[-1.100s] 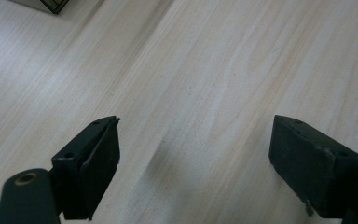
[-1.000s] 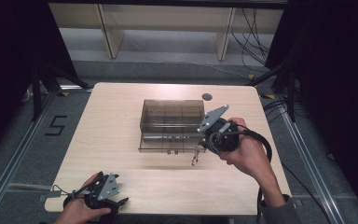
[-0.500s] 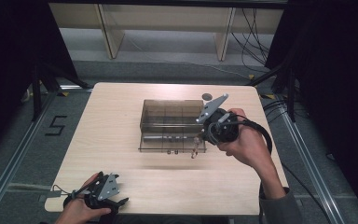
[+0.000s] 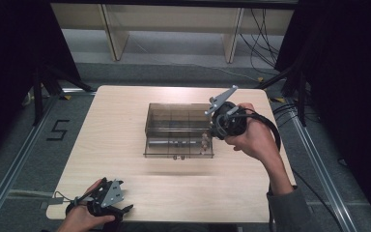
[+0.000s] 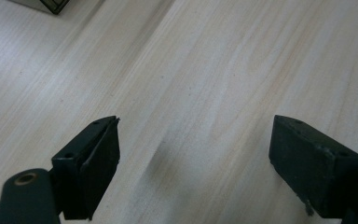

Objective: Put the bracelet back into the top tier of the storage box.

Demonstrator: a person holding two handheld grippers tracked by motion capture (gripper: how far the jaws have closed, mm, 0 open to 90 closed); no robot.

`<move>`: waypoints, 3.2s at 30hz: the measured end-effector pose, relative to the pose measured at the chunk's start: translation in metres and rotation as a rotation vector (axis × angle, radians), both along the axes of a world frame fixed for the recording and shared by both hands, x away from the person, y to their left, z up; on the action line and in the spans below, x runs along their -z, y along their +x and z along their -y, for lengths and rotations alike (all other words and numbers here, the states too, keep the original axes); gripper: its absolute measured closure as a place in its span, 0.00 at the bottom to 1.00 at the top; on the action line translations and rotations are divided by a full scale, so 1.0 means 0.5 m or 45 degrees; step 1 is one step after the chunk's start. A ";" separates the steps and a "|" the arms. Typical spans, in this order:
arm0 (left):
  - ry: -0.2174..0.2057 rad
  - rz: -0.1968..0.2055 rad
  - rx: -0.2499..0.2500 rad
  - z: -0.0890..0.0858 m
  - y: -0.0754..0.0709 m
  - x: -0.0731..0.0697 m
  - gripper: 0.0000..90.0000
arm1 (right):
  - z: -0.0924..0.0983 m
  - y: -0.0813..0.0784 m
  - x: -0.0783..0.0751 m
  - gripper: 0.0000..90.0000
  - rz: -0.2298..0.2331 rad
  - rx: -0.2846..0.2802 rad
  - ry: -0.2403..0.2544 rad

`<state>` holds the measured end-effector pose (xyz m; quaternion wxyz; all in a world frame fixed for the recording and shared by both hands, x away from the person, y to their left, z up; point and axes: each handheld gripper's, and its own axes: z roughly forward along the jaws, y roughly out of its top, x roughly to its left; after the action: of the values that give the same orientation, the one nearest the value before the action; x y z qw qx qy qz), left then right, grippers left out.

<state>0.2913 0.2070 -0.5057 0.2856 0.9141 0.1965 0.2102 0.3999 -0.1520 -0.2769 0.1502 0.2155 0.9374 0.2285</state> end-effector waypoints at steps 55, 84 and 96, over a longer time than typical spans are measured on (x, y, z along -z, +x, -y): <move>-0.026 -0.031 0.011 0.000 0.001 0.001 0.18 | -0.062 0.125 0.220 0.92 -0.288 0.017 -0.136; -0.004 -0.027 0.025 -0.001 0.001 0.000 0.18 | -0.032 0.116 0.202 0.63 -0.220 0.083 -0.079; 0.006 0.000 0.004 0.000 0.000 0.000 0.18 | -0.012 0.088 0.194 0.48 -0.166 0.114 -0.004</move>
<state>0.2911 0.2070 -0.5057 0.2838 0.9151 0.1945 0.2103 0.4441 -0.1460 -0.3739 0.0994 0.2713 0.9350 0.2056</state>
